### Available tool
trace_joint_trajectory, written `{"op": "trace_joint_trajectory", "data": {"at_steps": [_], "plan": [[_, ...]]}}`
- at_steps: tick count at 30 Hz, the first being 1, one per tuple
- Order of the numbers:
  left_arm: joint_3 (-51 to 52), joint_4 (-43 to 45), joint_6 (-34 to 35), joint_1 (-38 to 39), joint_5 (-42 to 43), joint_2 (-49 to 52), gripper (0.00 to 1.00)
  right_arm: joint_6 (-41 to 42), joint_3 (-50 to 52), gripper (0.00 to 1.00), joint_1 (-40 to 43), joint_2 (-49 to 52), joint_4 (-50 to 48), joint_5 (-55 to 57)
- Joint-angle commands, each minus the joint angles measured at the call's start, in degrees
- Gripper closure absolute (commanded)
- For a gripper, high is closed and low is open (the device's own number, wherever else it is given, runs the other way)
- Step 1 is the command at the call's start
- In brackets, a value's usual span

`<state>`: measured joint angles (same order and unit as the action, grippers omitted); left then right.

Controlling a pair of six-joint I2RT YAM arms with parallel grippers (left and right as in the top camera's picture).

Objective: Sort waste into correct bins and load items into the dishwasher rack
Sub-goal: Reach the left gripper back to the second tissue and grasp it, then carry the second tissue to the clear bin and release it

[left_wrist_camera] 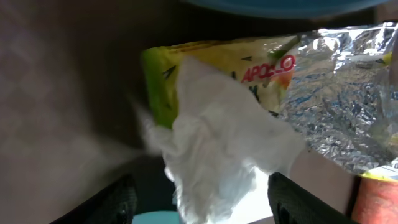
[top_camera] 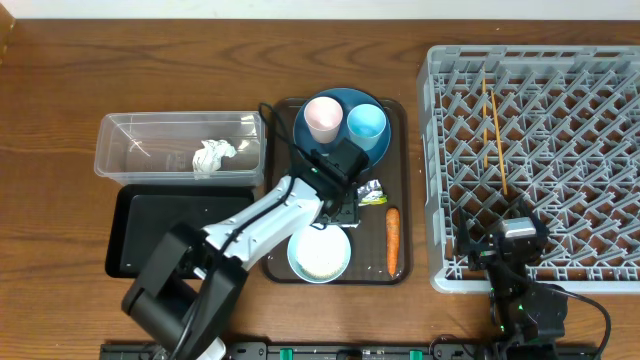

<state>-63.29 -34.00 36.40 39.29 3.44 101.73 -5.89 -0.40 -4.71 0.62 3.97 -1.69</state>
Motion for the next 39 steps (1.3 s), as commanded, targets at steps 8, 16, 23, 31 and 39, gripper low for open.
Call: {"op": "trace_joint_trajectory", "data": {"at_steps": [8, 16, 23, 31, 39], "plan": [[-0.7, 0.3, 0.3, 0.1, -1.6, 1.4, 0.54, -0.2, 0.1, 0.01, 0.9, -0.3, 0.2, -0.2], [-0.7, 0.3, 0.3, 0.1, -1.6, 1.4, 0.74, -0.2, 0.1, 0.01, 0.9, -0.3, 0.2, -0.2], [-0.7, 0.3, 0.3, 0.1, -1.6, 1.2, 0.94, -0.2, 0.1, 0.01, 0.9, -0.3, 0.2, -0.2], [-0.7, -0.3, -1.4, 0.0, -1.6, -5.1, 0.94, -0.2, 0.1, 0.01, 0.9, -0.3, 0.2, -0.2], [-0.7, -3.5, -3.6, -0.8, -4.7, -19.3, 0.94, -0.2, 0.1, 0.01, 0.9, -0.3, 0.2, -0.2]]}}
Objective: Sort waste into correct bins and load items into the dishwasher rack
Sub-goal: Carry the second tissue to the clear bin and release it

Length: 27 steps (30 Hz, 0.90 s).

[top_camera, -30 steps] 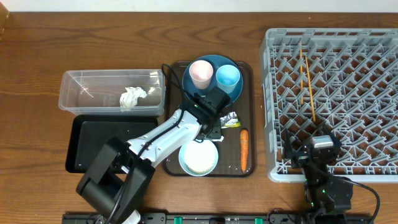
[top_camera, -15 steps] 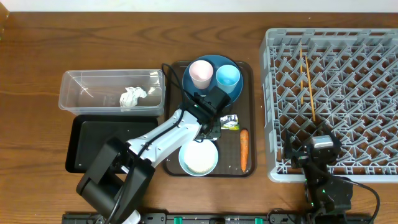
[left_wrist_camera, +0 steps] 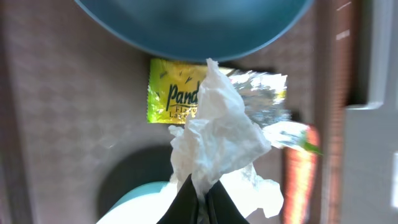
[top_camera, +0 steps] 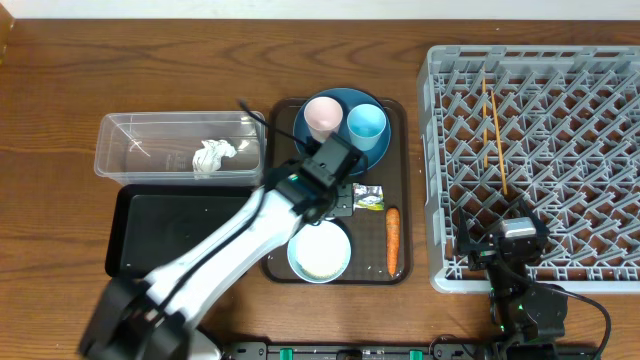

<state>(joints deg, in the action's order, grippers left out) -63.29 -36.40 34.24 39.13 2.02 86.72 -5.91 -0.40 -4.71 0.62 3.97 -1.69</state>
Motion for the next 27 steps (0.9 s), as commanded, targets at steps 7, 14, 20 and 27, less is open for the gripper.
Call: {"op": "trace_joint_trajectory", "data": {"at_steps": [7, 14, 20, 27], "plan": [[-0.7, -3.7, -1.4, -6.1, -10.2, -17.0, 0.94, -0.2, 0.1, 0.01, 0.9, -0.3, 0.2, -0.2], [-0.7, -3.7, -2.1, -17.4, -12.4, -23.9, 0.94, -0.2, 0.1, 0.01, 0.9, -0.3, 0.2, -0.2], [-0.7, -3.6, -6.3, -28.8, -12.4, -23.7, 0.94, -0.2, 0.1, 0.01, 0.9, -0.3, 0.2, -0.2], [-0.7, -3.6, -7.7, -39.7, -12.4, -19.0, 0.94, -0.2, 0.1, 0.01, 0.9, -0.3, 0.2, -0.2]]}}
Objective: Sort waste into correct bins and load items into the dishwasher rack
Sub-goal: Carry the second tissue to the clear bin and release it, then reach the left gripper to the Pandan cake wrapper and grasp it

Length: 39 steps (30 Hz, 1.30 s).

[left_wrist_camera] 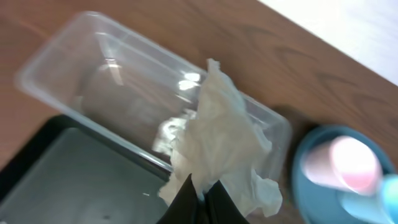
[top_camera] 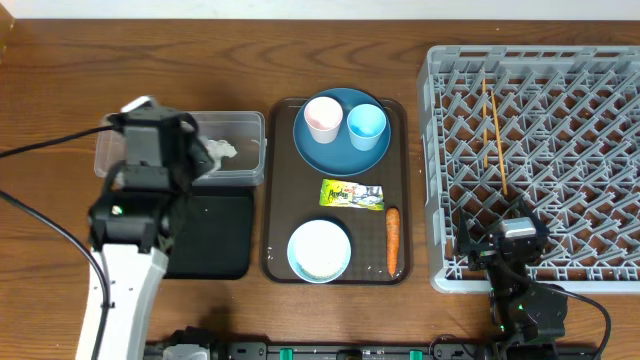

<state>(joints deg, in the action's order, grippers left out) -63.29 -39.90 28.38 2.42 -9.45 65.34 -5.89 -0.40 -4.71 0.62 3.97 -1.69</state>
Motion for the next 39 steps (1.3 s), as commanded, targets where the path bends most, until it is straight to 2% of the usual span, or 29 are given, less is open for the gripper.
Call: {"op": "trace_joint_trajectory", "data": {"at_steps": [1, 13, 14, 15, 16, 20, 25, 30, 33, 39], "plan": [[-0.7, -0.1, -1.9, -3.9, -0.9, 3.4, 0.94, -0.2, 0.1, 0.01, 0.9, -0.3, 0.2, -0.2], [-0.7, 7.6, -2.5, -11.7, -0.9, 19.6, 0.93, -0.2, 0.1, 0.01, 0.9, -0.3, 0.2, -0.2], [-0.7, 8.3, -2.9, -12.0, -0.9, 20.3, 0.83, -0.2, 0.1, 0.01, 0.9, -0.3, 0.2, -0.2], [-0.7, 8.8, -3.3, -12.2, -0.9, 20.6, 0.57, -0.2, 0.1, 0.01, 0.9, -0.3, 0.2, -0.2], [-0.7, 9.3, -3.4, -12.3, -0.9, 20.8, 0.45, -0.2, 0.1, 0.01, 0.9, -0.3, 0.2, -0.2], [-0.9, 10.7, -5.1, -12.3, 1.0, 18.9, 0.33, -0.2, 0.1, 0.01, 0.9, -0.3, 0.2, -0.2], [-0.9, 9.7, -5.5, -12.0, 6.2, 12.6, 0.29, -0.2, 0.1, 0.01, 0.9, -0.3, 0.2, -0.2], [-0.9, 5.6, -5.2, -9.0, 21.0, 5.0, 0.29, -0.2, 0.1, 0.01, 0.9, -0.3, 0.2, -0.2], [-0.9, 0.5, -2.0, -3.6, 29.5, 0.7, 0.29, -0.2, 0.1, 0.01, 0.9, -0.3, 0.2, -0.2], [-0.9, -4.2, 3.4, 11.2, 33.3, -1.0, 0.29, -0.2, 0.1, 0.01, 0.9, -0.3, 0.2, -0.2]]}}
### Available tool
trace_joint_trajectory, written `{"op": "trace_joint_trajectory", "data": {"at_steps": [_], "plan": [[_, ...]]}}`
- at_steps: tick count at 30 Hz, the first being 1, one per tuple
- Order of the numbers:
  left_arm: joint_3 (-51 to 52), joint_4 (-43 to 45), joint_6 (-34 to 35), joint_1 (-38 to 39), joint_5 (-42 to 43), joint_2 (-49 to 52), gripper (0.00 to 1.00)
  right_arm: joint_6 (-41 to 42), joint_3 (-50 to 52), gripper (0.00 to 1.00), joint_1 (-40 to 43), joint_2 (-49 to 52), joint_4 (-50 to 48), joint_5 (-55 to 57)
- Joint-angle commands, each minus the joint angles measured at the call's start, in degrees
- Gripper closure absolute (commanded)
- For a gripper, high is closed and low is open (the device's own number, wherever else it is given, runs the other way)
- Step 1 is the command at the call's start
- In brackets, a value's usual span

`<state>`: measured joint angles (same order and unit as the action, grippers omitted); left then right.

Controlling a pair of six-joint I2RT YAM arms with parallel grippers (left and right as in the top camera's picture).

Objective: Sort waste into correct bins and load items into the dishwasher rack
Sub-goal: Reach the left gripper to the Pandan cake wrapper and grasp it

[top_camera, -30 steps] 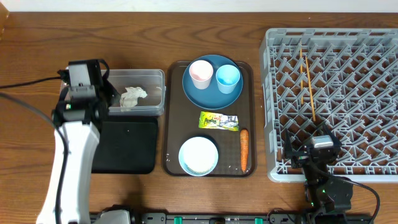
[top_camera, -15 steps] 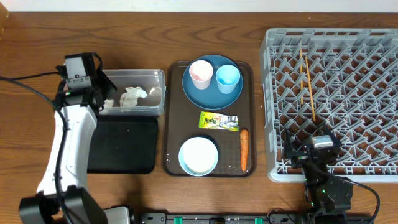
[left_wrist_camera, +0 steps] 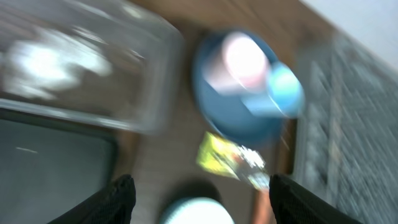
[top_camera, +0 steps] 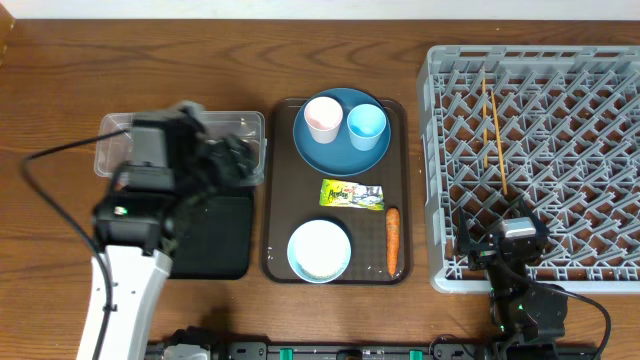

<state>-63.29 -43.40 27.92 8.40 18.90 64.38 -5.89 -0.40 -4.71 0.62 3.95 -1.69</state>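
My left gripper (left_wrist_camera: 199,205) is open with nothing between its fingers; the overhead view has it (top_camera: 238,158) over the right end of the clear bin (top_camera: 120,150). A white blur of tissue (left_wrist_camera: 43,59) lies inside that bin. The yellow-green wrapper (top_camera: 351,194) and the carrot (top_camera: 393,240) lie on the brown tray (top_camera: 275,230) with a white bowl (top_camera: 319,250). A pink cup (top_camera: 322,117) and a blue cup (top_camera: 366,124) stand on the blue plate (top_camera: 345,148). My right gripper (top_camera: 505,245) rests at the front edge of the grey rack (top_camera: 540,275); its jaws are unclear.
A black tray (top_camera: 215,245) lies in front of the clear bin, partly under my left arm. Two chopsticks (top_camera: 493,135) lie in the rack. The left wrist view is motion-blurred.
My left gripper was shut on the white tissue above the clear bin; now it is open and empty, shifted right toward the brown tray. The right arm has not moved.
My left gripper stood open around a white tissue lying on the wrapper. Then it was shut on the tissue above the brown tray, then held it over the clear bin. Now the tissue is out of the gripper and a white mass lies in the bin.
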Motion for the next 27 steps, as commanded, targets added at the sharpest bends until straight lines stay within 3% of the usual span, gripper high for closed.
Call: {"op": "trace_joint_trajectory", "data": {"at_steps": [1, 7, 12, 27], "plan": [[-0.9, -0.7, 4.9, 8.3, 4.9, 0.3, 0.29, -0.2, 0.1, 0.01, 0.9, -0.3, 0.2, -0.2], [-0.9, 2.2, 11.2, 22.6, 0.9, 2.9, 0.29, -0.2, 0.1, 0.01, 0.9, -0.3, 0.2, -0.2], [-0.9, 3.3, 14.4, 30.0, -2.1, 6.8, 0.29, -0.2, 0.1, 0.01, 0.9, -0.3, 0.2, -0.2], [-0.9, 12.7, 16.3, 39.6, -6.6, 17.6, 0.29, -0.2, 0.1, 0.01, 0.9, -0.3, 0.2, -0.2]]}}
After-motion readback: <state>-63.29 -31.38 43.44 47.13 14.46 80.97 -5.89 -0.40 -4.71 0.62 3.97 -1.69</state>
